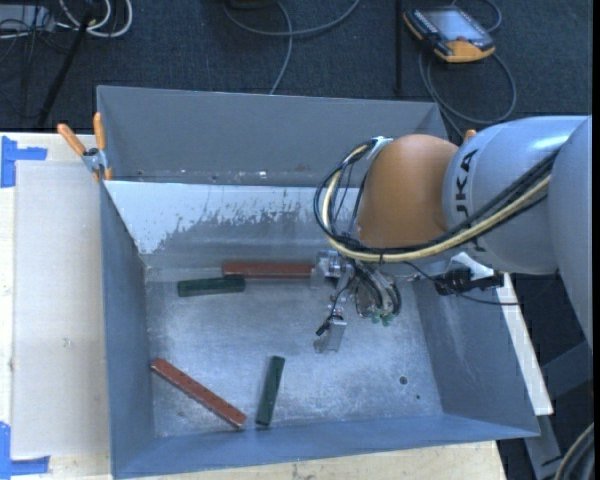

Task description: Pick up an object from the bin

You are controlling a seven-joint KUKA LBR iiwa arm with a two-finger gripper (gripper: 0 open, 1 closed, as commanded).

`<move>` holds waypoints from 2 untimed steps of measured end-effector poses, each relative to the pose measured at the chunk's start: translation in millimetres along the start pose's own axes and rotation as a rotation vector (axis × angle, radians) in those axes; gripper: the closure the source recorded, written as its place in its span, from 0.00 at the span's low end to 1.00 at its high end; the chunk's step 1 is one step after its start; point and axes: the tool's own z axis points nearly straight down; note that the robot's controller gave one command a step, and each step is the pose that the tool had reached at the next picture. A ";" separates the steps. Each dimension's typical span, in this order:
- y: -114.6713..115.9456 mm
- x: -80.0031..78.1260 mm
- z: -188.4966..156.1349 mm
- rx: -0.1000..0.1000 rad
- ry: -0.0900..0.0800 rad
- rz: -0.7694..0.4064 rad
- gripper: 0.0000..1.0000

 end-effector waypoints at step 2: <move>81.6 84.5 61.3 -0.008 0.008 -0.897 0.00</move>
Offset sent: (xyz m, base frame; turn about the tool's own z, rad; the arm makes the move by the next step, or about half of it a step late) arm -0.0943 0.0532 -0.0146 -0.3797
